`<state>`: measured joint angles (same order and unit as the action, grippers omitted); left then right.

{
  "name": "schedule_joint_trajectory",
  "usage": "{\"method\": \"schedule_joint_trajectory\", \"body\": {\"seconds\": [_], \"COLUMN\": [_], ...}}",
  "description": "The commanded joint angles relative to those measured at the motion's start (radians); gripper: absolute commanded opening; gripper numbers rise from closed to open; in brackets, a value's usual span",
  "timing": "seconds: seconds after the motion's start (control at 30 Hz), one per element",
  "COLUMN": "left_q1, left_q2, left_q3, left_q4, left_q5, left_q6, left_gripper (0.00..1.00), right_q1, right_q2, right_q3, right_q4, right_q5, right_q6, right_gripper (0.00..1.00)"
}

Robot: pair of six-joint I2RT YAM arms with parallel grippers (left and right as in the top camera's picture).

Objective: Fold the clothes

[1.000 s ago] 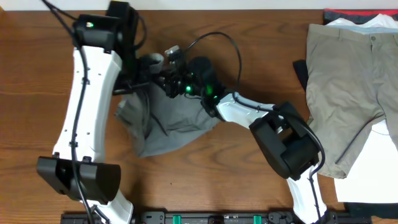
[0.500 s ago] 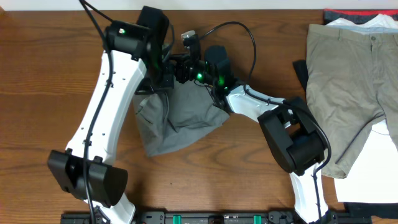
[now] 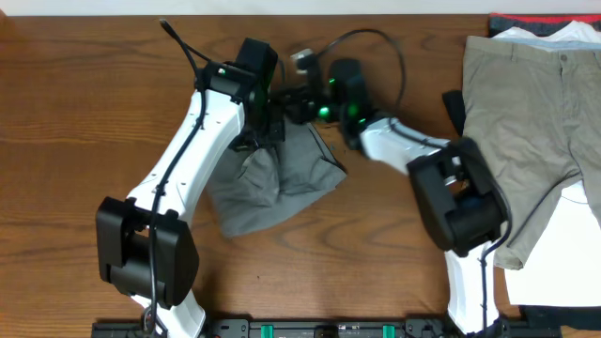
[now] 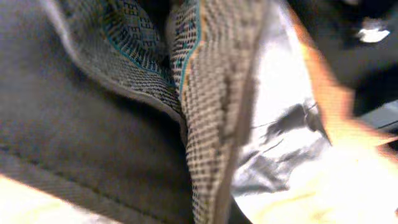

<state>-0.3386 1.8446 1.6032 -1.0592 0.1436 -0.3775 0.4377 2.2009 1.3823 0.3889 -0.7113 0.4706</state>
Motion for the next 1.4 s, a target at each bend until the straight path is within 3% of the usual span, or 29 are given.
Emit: {"method": "schedule_joint_trajectory", "body": {"seconds": [0.0, 0.07, 0.17, 0.23, 0.27, 0.37, 0.4, 0.43, 0.7, 0.87, 1.0, 1.1, 1.2, 1.37], "left_q1": [-0.005, -0.009, -0.023, -0.041, -0.050, -0.063, -0.061, -0.053, 0.119, 0.225, 0.249, 0.247, 0.247, 0.247], "left_q2": [0.005, 0.013, 0.038, 0.059, 0.066, 0.080, 0.077, 0.071, -0.072, -0.104, -0.075, -0.047, -0.012, 0.043], "left_q3": [-0.005, -0.009, -0.010, -0.010, -0.010, -0.010, -0.008, -0.006, 0.018, 0.013, -0.043, -0.102, -0.169, -0.244], "left_q4": [0.055, 0.087, 0.125, 0.154, 0.167, 0.179, 0.178, 0.170, -0.028, -0.099, -0.048, 0.028, 0.121, 0.204], "left_q5": [0.003, 0.003, 0.007, 0.010, 0.015, 0.018, 0.017, 0.017, 0.017, 0.018, 0.040, 0.100, 0.200, 0.211], "left_q6": [-0.049, -0.073, -0.096, -0.103, -0.103, -0.090, -0.081, -0.069, 0.003, 0.101, 0.158, 0.222, 0.278, 0.289], "left_gripper": [0.07, 0.07, 0.24, 0.57, 0.64, 0.70, 0.79, 0.81, 0.91, 0.89, 0.59, 0.46, 0.43, 0.42], "right_q1": [-0.095, -0.135, -0.183, -0.203, -0.210, -0.222, -0.223, -0.224, -0.224, -0.211, -0.156, -0.094, -0.016, 0.051], "right_q2": [0.005, 0.005, 0.005, 0.005, 0.005, 0.004, 0.004, 0.004, -0.068, -0.199, -0.298, -0.318, -0.298, -0.214], "right_q3": [0.012, 0.012, 0.012, 0.012, 0.012, 0.012, 0.012, 0.012, 0.012, 0.012, 0.012, 0.012, 0.011, 0.011], "right_q4": [-0.089, -0.153, -0.237, -0.278, -0.297, -0.332, -0.343, -0.358, -0.511, -0.687, -0.876, -0.965, -1.065, -1.168], "right_q5": [-0.091, -0.100, -0.148, -0.178, -0.190, -0.234, -0.245, -0.248, -0.255, -0.143, -0.038, 0.043, 0.169, 0.365], "right_q6": [-0.066, -0.068, -0.068, -0.069, -0.069, -0.104, -0.114, -0.122, -0.301, -0.382, -0.465, -0.513, -0.546, -0.544], "right_gripper": [0.11, 0.11, 0.10, 0.09, 0.09, 0.08, 0.08, 0.08, 0.08, 0.08, 0.09, 0.11, 0.11, 0.11]}}
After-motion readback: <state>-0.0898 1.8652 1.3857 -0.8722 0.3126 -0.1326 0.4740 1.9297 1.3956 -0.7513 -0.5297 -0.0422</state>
